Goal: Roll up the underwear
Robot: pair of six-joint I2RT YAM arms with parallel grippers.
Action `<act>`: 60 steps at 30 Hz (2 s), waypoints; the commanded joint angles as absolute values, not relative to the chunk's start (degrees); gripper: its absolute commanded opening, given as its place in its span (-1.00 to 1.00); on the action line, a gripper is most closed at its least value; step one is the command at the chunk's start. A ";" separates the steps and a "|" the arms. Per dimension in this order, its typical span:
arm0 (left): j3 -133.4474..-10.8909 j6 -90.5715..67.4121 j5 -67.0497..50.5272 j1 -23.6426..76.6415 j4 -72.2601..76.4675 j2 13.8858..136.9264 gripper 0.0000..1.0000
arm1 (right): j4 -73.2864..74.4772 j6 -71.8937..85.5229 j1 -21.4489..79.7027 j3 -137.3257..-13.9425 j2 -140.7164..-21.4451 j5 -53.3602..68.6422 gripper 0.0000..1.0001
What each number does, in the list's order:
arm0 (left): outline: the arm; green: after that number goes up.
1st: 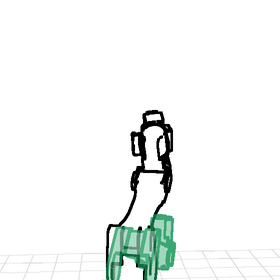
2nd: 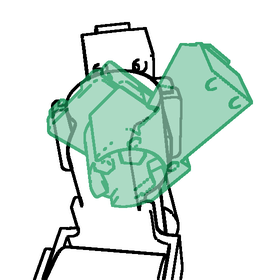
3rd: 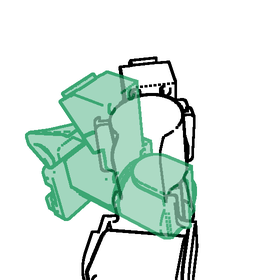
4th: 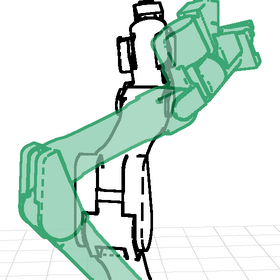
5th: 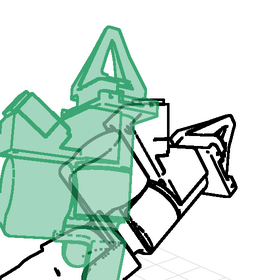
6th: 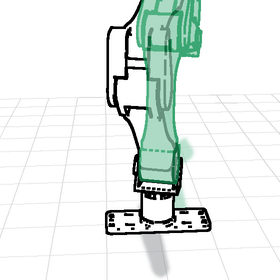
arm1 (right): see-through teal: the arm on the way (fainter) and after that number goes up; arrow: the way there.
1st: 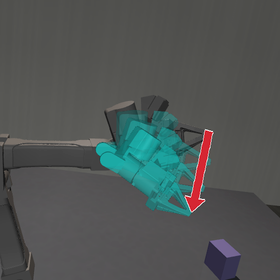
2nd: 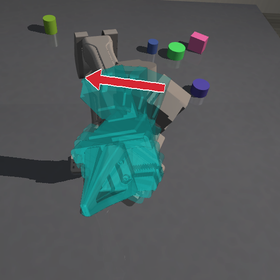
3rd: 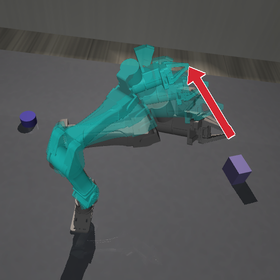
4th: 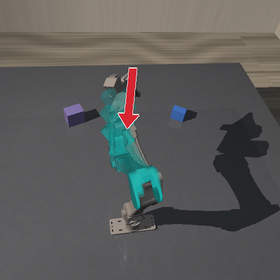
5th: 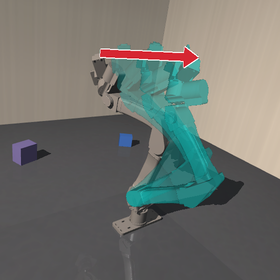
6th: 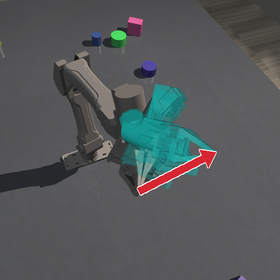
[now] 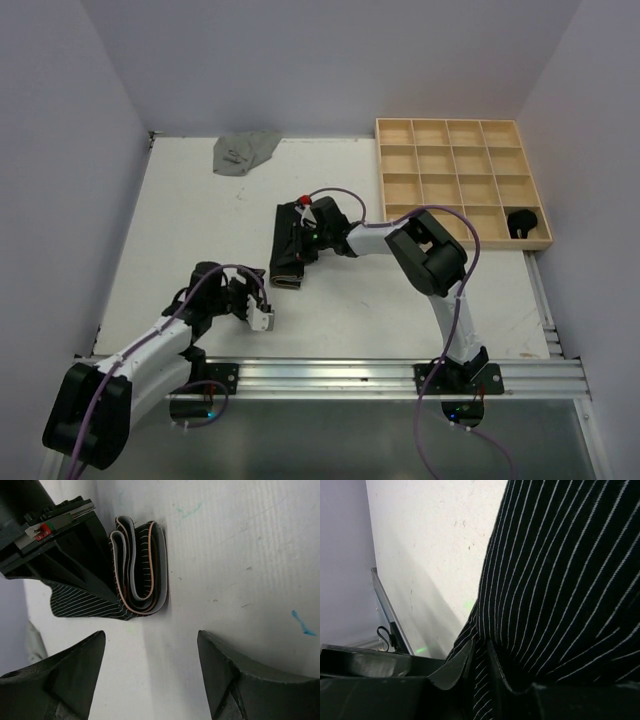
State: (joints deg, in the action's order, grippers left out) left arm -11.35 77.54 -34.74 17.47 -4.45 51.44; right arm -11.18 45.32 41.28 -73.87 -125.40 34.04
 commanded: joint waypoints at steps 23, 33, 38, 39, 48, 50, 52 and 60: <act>-5.53 85.88 -30.41 26.19 28.66 68.64 0.06 | -9.67 52.21 41.92 -67.24 -135.53 28.56 -0.96; -20.19 74.10 -30.67 26.10 3.74 69.52 -0.72 | -5.22 44.22 41.14 -67.58 -123.17 25.23 -0.12; -26.45 71.02 -33.48 26.10 -9.39 71.01 -0.91 | -0.18 35.78 38.41 -69.43 -112.43 20.66 0.35; -28.54 70.67 -34.36 26.10 -13.06 71.45 -0.95 | 1.65 34.73 37.19 -69.52 -109.54 20.31 0.46; -39.98 66.62 -36.21 26.10 -30.04 80.06 -1.00 | 7.56 23.65 33.49 -65.66 -94.76 18.99 0.63; -41.47 66.01 -36.56 26.10 -32.15 81.47 -1.00 | 6.51 22.68 33.57 -62.68 -90.02 19.51 0.61; -43.06 64.52 -36.91 26.10 -33.83 83.58 -1.00 | 5.19 21.80 33.57 -58.83 -86.33 19.25 0.59; -60.01 55.20 -39.89 26.28 -49.12 94.38 -1.00 | 8.08 15.21 33.57 -51.60 -73.49 23.99 0.49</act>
